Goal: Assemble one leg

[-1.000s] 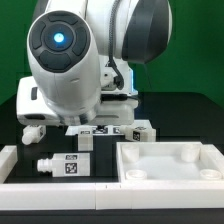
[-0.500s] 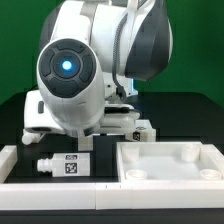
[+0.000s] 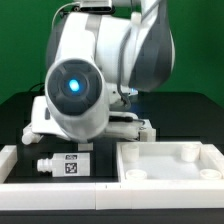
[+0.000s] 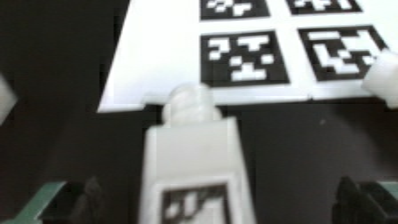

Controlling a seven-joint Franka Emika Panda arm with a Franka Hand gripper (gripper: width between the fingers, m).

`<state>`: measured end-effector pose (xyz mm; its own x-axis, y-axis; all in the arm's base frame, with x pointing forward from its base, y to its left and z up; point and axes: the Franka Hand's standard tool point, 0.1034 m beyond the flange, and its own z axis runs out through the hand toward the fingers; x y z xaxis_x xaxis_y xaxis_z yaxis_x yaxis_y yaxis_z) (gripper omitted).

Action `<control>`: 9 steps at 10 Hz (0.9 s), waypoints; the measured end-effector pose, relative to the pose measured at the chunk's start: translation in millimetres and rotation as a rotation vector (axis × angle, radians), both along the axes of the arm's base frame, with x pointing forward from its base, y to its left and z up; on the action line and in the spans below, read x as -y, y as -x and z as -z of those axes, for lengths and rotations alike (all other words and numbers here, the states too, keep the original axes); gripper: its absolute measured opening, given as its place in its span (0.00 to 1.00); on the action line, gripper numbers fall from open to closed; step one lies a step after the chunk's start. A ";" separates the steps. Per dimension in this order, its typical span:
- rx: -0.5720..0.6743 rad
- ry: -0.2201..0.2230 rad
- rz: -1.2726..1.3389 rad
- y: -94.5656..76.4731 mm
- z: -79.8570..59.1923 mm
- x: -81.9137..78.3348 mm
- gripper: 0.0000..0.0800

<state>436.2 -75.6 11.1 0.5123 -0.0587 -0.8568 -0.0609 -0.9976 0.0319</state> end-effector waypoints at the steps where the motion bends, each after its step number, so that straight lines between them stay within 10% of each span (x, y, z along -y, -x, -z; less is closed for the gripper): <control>1: 0.001 0.000 0.000 -0.1 -0.2 0.2 0.67; 5: 0.010 0.000 -0.008 -3.0 -1.9 -2.4 0.35; 9: 0.148 0.040 -0.003 -27.4 -88.3 -76.4 0.35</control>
Offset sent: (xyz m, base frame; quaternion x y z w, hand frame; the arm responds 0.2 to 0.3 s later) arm 0.0000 0.0000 0.0000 0.0000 0.0000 0.0000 1.0000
